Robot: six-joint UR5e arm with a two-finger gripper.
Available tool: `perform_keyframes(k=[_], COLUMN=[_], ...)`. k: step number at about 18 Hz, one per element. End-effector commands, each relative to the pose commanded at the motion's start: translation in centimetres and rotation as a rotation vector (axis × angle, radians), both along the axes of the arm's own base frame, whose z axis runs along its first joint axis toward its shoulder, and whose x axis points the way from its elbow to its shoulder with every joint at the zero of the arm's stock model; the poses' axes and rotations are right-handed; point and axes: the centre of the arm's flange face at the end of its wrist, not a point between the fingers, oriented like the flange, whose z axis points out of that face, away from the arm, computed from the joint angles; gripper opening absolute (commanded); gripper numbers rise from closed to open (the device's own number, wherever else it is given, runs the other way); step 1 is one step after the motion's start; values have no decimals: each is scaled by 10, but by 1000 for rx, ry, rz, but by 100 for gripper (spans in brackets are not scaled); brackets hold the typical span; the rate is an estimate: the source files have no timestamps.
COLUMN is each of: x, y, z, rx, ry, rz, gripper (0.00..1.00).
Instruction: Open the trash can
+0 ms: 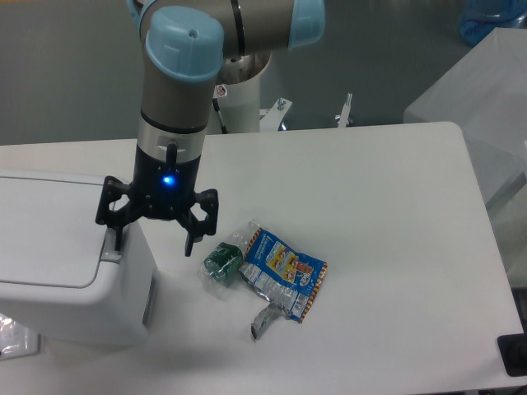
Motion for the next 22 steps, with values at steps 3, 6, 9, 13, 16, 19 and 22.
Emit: perform_keyframes(k=[3, 6, 9, 13, 16, 19, 22], x=[0, 0, 0, 0, -3, -15, -24], y=[0, 0, 0, 0, 2, 1, -5], z=[0, -1, -1, 0, 25, 53, 53], rx=[0, -1, -1, 0, 41, 19, -25], ry=[0, 1, 1, 3, 62, 234, 309], rz=[0, 1, 1, -1, -24, -86, -136], gripper=[100, 100, 100, 100, 100, 100, 100])
